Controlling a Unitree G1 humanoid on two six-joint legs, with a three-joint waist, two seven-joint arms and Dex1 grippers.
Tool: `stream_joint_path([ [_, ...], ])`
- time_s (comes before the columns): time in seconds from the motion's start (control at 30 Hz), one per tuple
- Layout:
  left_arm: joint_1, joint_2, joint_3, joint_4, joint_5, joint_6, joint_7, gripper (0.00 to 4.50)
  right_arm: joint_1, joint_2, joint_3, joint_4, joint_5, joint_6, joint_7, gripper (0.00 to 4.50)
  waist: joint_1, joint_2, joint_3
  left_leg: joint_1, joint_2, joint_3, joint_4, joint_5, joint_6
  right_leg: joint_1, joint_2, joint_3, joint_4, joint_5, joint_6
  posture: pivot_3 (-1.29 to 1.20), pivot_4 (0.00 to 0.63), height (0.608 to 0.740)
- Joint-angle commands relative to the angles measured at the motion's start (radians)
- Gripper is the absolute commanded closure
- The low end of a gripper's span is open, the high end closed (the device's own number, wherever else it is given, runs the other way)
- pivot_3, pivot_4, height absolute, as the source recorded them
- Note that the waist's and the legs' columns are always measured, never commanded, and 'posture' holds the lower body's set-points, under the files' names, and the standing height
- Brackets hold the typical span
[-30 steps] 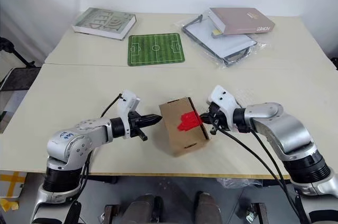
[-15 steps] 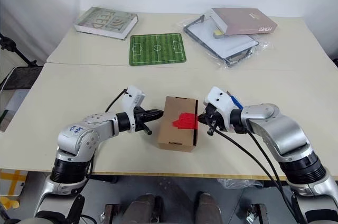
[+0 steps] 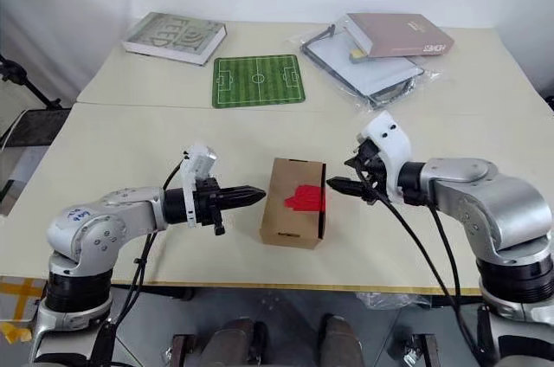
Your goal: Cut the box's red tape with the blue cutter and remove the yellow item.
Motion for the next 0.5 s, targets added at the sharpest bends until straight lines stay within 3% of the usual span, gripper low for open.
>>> stream_joint_path([
  [0.03, -0.053, -0.016, -0.028, 0.013, 0.022, -0.067, 0.014, 4.5, -0.024, 0.047, -0.002, -0.005, -0.007, 0.02, -0.072, 0.05, 0.0, 0.0, 0.0, 0.0, -0.001, 0.0, 0.0, 0.0, 0.0, 0.0, 0.0, 0.0, 0.0, 0.0, 0.0, 0.0, 0.15, 0.74],
  [0.5, -0.125, 0.023, -0.278, 0.211, 0.244, -0.304, -0.101, 4.5, -0.033, 0.092, 0.026, 0.123, -0.054, -0.059, -0.148, 0.05, -0.003, 0.0, 0.0, 0.0, 0.0, 0.011, 0.0, 0.0, 0.0, -0.001, 0.001, 0.0, 0.001, 0.0, 0.0, 0.0, 0.15, 0.74],
])
